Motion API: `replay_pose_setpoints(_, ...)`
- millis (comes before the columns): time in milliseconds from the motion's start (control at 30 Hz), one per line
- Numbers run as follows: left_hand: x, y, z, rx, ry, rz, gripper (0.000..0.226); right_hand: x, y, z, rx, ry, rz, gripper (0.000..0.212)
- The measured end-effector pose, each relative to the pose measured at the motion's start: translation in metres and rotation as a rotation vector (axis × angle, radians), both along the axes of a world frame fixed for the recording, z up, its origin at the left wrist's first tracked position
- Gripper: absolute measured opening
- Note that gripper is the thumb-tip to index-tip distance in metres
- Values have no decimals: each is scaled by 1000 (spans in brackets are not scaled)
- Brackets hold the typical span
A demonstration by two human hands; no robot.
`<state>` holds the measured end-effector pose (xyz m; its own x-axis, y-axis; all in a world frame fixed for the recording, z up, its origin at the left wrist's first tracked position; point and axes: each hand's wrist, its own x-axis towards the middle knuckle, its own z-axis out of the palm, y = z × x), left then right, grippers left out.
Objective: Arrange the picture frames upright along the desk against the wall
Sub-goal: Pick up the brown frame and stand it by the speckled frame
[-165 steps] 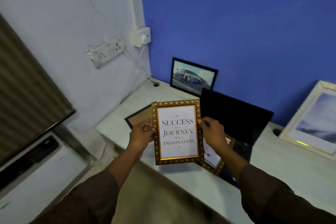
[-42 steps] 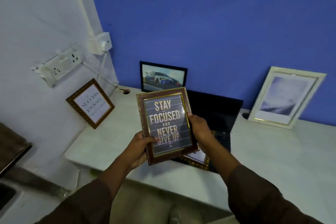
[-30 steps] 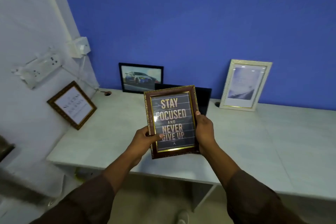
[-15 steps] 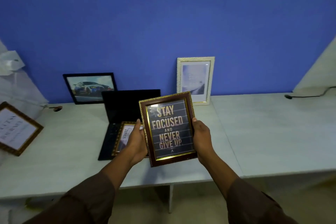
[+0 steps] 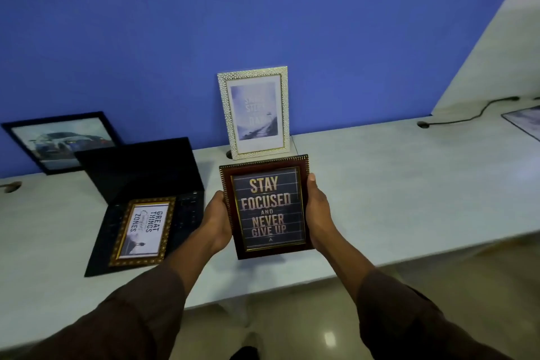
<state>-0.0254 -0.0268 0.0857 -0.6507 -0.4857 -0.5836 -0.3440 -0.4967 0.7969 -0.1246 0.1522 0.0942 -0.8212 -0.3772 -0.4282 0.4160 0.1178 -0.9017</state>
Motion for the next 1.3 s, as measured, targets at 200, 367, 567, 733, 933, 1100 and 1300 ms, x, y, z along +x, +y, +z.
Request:
replay_pose_setpoints(200,-42,-13,-22,8,-74,16,45,-38,-12,-22,2,-110,-18,64)
replay_pose_setpoints(367,-88,-41,-42,26,-94,-15,43,-80,-36,-39,6,-213,-41,65)
replay_pose_setpoints(567,-135,-78,-67,109,-144,-14,44,-126,-71,-65,25,-269,-66,62)
replay_pose_setpoints(733,-159,-94,-84,216,-214,-46,51,-147,-85,-87,-49,-373,-156,61)
replay_pose_setpoints(933,-172,-106,-104,246,-222,-81,52,-153,-93,-105,-21,-366,-205,58)
replay_pose_setpoints(1100,-177,-106,-109,250,-228,-118,51,-152,-93,-107,43,-345,-231,55)
replay_pose_setpoints(1300,-172,-97,-97,154,-243,-118,52,-144,-84,-105,159,-256,-227,52)
